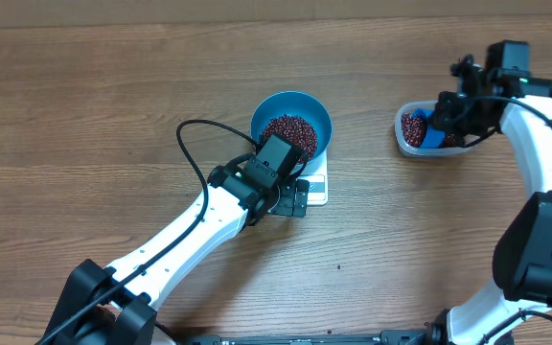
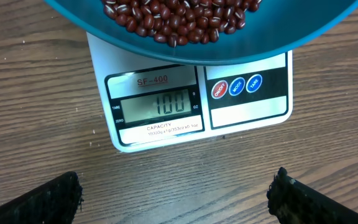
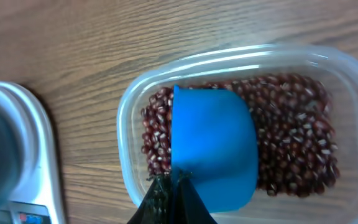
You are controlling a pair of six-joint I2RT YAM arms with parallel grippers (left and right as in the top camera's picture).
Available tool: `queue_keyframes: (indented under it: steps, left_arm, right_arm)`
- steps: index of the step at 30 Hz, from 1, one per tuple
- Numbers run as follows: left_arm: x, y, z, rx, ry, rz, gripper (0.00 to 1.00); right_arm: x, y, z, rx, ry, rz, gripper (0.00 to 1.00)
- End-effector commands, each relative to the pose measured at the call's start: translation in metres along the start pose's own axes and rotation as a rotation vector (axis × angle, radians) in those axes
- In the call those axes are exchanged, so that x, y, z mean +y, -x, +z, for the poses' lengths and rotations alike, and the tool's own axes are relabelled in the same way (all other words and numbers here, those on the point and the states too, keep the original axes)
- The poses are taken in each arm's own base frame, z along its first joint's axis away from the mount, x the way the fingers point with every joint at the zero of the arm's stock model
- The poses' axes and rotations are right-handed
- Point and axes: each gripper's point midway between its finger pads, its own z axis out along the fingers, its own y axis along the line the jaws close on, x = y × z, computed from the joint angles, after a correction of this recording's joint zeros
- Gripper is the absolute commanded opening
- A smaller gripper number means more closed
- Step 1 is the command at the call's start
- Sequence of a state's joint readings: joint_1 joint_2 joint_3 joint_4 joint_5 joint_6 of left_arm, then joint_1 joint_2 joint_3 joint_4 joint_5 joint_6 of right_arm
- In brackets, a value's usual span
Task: Scoop item into bowl and weigh 150g on scale
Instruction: 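Dip the scoop into the red beans with the right gripper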
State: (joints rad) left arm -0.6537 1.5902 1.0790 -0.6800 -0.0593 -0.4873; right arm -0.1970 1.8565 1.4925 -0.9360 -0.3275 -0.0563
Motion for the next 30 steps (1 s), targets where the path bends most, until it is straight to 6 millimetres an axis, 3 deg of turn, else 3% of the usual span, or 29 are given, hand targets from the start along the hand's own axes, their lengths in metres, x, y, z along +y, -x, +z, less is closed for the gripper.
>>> queue_keyframes:
  steps: [1, 6, 11, 15, 30]
  left_arm:
    - [0.001, -0.004, 0.004, 0.013, 0.0, 0.01, 1.0]
    - [0.001, -0.004, 0.004, 0.013, -0.001, 0.01, 1.0]
    - [0.001, -0.004, 0.004, 0.013, -0.001, 0.01, 1.0]
    - [0.001, -0.004, 0.004, 0.013, -0.001, 0.01, 1.0]
    - [0.001, -0.004, 0.004, 0.012, -0.001, 0.01, 0.99]
  right_arm:
    - [0.012, 0.012, -0.019, -0.04, 0.213, 0.091, 0.04]
    - [-0.002, 0.021, -0.043, -0.092, 0.37, 0.202, 0.04]
    - [-0.031, 0.021, -0.055, -0.116, 0.366, 0.305, 0.04]
    - [-0.041, 0.019, -0.059, -0.119, 0.358, 0.336, 0.04]
    - [-0.033, 0.021, -0.064, -0.13, 0.42, 0.324, 0.04]
